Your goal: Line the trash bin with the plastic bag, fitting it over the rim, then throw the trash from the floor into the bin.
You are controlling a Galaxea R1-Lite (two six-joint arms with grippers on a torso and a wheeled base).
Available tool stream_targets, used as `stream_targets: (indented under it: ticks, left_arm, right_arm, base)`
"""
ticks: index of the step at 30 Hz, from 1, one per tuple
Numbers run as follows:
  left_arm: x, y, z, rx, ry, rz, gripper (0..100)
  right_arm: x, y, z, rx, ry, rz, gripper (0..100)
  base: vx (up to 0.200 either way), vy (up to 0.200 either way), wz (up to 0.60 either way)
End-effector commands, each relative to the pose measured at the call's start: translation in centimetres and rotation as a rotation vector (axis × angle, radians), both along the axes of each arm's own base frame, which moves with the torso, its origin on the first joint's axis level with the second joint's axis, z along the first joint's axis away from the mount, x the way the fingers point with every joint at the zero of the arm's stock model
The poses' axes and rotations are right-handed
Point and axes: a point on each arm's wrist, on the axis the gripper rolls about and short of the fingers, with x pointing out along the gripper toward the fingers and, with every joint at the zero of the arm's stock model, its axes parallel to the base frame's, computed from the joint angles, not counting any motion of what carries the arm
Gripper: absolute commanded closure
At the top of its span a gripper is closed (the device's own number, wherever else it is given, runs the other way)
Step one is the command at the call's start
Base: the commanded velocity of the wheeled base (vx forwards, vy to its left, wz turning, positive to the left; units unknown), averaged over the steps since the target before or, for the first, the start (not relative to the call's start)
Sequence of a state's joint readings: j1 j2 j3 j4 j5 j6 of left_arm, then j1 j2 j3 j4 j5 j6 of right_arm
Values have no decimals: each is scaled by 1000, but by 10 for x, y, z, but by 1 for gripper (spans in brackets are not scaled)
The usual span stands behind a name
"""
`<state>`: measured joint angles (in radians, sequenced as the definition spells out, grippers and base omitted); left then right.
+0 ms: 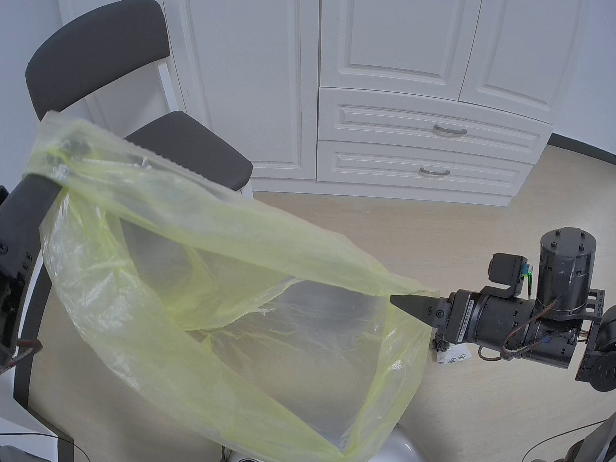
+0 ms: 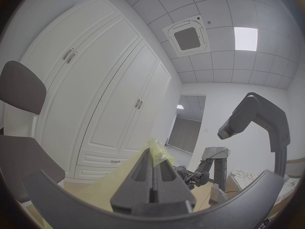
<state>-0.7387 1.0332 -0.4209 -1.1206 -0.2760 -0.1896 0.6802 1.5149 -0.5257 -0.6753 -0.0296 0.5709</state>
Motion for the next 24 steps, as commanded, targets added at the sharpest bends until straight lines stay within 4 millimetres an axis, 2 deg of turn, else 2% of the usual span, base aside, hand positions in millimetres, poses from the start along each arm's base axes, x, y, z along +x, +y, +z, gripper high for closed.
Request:
stream_targets:
  ticks: [1, 11, 24]
  left_arm:
    - [0, 0, 1, -5, -3, 0, 100]
    - [-3, 3, 4, -18, -15, 1, 100]
    - [-4, 2, 10, -39, -27, -6, 100]
  right_arm:
    - [-4, -3, 0, -9, -10, 6, 0]
    - [-22, -12, -12, -112, 13, 134, 0]
    - [-23, -12, -20, -150, 26, 144, 0]
  base:
    - [0, 0, 0]
    - [0, 0, 0]
    - [0, 0, 0]
